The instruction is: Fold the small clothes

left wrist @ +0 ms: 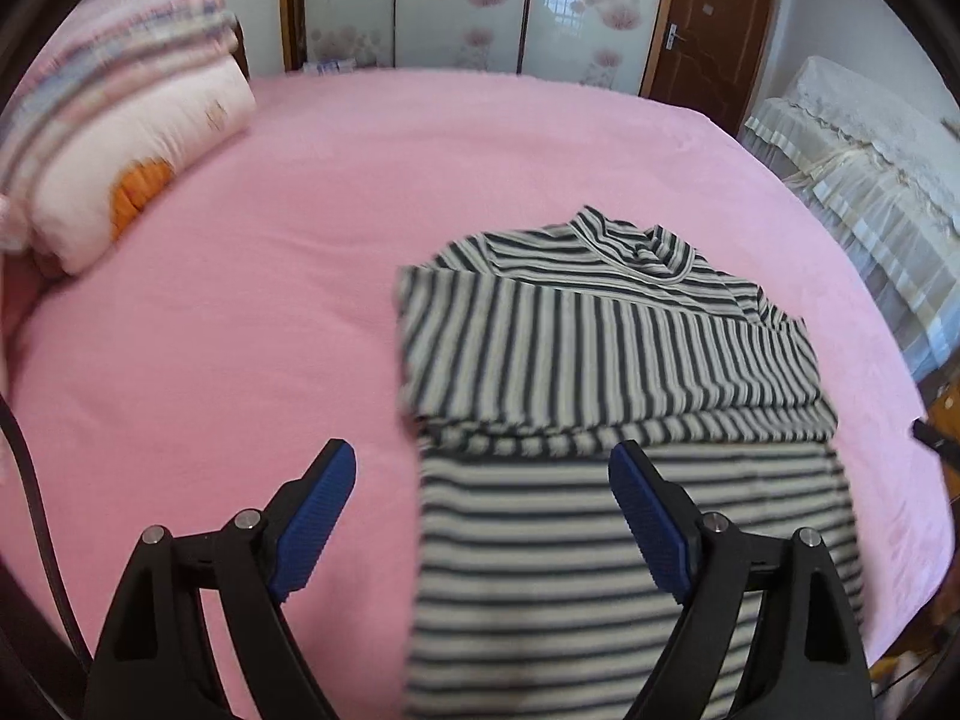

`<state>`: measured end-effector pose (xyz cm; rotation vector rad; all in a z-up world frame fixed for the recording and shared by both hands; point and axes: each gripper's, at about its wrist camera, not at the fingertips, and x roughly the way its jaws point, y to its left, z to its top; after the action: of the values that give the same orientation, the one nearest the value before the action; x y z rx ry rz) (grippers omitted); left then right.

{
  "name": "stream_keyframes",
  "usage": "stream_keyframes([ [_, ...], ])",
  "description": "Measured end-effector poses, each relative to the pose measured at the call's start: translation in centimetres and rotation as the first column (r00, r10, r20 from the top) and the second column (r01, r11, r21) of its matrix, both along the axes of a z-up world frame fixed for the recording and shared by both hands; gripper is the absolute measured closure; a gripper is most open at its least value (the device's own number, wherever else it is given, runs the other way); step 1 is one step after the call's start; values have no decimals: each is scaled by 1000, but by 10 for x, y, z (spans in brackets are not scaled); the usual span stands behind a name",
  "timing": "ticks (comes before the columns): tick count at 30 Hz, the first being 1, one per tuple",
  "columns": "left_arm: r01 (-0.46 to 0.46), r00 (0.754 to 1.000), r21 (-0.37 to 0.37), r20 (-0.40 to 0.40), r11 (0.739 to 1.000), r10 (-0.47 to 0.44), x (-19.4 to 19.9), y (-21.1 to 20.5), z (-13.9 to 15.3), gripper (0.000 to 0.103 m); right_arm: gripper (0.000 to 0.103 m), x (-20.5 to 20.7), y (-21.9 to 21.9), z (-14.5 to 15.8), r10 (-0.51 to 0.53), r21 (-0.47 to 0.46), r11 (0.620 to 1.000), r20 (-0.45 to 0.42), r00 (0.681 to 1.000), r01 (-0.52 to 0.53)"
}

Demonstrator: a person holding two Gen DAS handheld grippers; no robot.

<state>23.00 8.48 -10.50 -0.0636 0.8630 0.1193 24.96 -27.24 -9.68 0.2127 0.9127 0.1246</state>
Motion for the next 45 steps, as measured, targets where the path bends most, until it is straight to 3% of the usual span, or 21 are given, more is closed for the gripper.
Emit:
stream_keyframes([
  [3, 4, 998, 36, 64, 999, -6, -41, 2, 21, 17, 100, -33, 7, 16, 27, -28, 999, 19, 999, -27],
  [8, -8, 989, 4, 148, 1000, 7, -99, 11, 53, 17, 99, -83, 12, 42, 63, -46, 997, 65, 996, -60],
  [9, -12, 989, -11, 150, 1000, 13, -110, 13, 58, 17, 93, -91, 12, 46, 68, -49, 997, 73, 995, -64],
  [12, -1, 989, -23, 149, 1000, 4, -129, 18, 63, 17, 63, -119, 17, 57, 81, -62, 995, 125, 989, -73],
  [13, -2, 989, -13, 149, 1000, 4, -135, 17, 63, 17, 58, -127, 18, 60, 85, -70, 995, 144, 986, -76],
  [15, 6, 988, -1, 151, 1000, -6, -148, 15, 59, 17, 57, -141, 24, 64, 101, -93, 992, 170, 980, -87],
  [21, 30, 993, -20, 112, 999, -27, -177, 10, 24, 17, 57, -170, 36, 52, 143, -97, 987, 184, 972, -127],
  [33, 45, 999, -19, -12, 999, -46, -214, 8, -63, 18, 57, -212, 34, -26, 187, -103, 978, 62, 980, -180],
  [45, 47, 990, -38, -128, 998, -52, -221, 21, -101, 18, 58, -227, 7, -78, 165, -63, 983, -79, 983, -170],
])
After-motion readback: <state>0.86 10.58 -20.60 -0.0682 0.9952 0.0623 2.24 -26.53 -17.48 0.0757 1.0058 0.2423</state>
